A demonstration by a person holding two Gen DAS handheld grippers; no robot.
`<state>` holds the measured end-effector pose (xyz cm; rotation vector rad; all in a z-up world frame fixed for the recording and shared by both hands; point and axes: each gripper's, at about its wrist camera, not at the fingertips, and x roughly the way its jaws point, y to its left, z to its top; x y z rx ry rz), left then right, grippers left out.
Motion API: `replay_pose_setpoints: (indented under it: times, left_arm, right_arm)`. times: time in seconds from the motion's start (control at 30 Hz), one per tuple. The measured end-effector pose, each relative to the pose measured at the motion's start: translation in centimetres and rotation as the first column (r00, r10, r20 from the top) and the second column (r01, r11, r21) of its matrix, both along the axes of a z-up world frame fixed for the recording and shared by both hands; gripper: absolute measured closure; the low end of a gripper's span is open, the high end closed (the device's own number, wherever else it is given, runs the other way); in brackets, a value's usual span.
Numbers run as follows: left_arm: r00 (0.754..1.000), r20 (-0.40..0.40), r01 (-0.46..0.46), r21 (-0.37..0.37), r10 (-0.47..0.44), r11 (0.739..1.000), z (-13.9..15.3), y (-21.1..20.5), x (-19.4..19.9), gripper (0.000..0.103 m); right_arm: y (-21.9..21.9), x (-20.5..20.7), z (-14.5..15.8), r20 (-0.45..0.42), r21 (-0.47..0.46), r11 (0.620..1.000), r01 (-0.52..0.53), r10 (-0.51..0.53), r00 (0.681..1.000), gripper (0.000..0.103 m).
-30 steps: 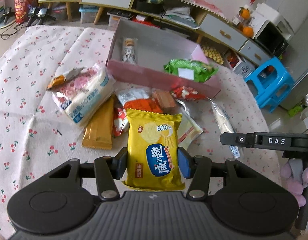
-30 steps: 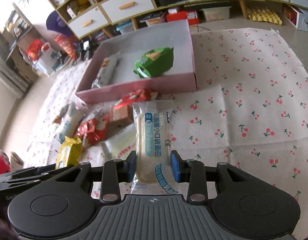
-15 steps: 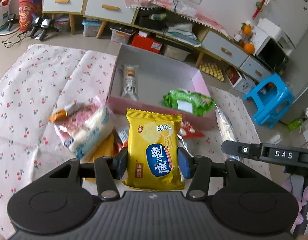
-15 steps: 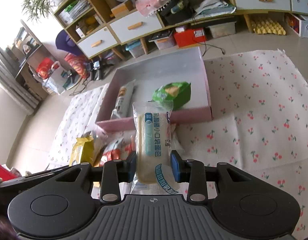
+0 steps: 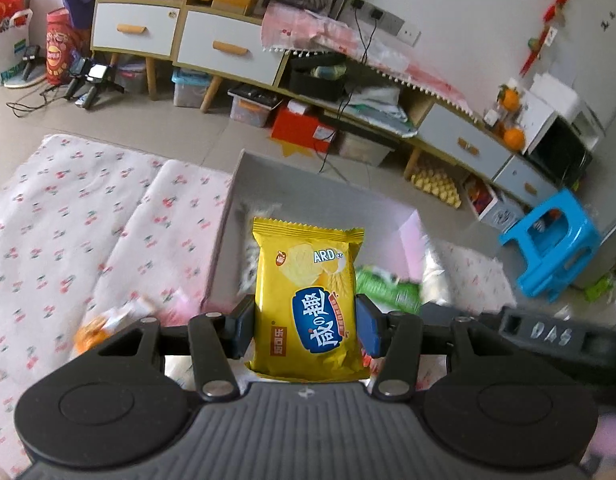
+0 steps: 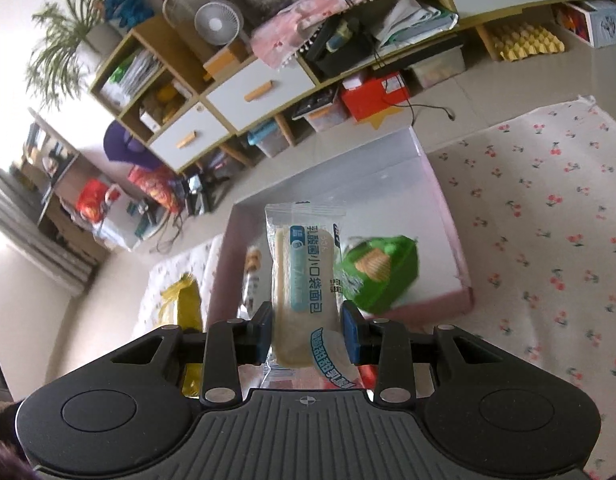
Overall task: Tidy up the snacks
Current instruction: 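Carry both packs into the pink box and open both tools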
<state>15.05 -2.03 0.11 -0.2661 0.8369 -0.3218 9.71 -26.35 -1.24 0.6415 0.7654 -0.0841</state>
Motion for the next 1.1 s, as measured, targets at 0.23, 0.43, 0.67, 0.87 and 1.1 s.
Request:
replay_pose_setpoints:
  times: [0.23,0.43,0.67,0.87,1.1]
  left_arm:
    - [1.000,-0.010,0.029,-0.028,-0.029,0.999,-0.9,-1.1,3.3,0.055]
    - [0.998,0.033,0.054,-0.013,-0.054,0.998,-2.2,-1.1,3.3,0.055]
    - [0.999,0.009,0.031,-0.020,-0.031,0.999,-3.4,-0.8,4.7,0.055]
    - [1.000,0.021,0.014,0.009,-0.014,1.000,-3.5,-1.1,5.5,0.055]
    - [1.000,0.025,0.011,0.040,-0.012,0.999,-3.6,-1.0,5.8,0.054]
  right_arm:
    - [-0.3,3.0,-1.0,0.001,-0.027,1.000,-0.001,0.001,1.000,0.069]
    - [0.0,4.5,-2.2,-0.004,-0.127,0.992,-0.015,0.015,1.000,0.069]
    - [-0.4,5.5,-3.1,0.010,-0.203,0.979,0.014,-0.012,1.000,0.069]
    - [-0.8,6.0,-3.2,0.029,-0.168,0.986,0.011,-0.006,1.000,0.069]
    - [-1.5,6.5,-2.8,0.086,-0.041,0.999,0.007,-0.003,0.996,0.065]
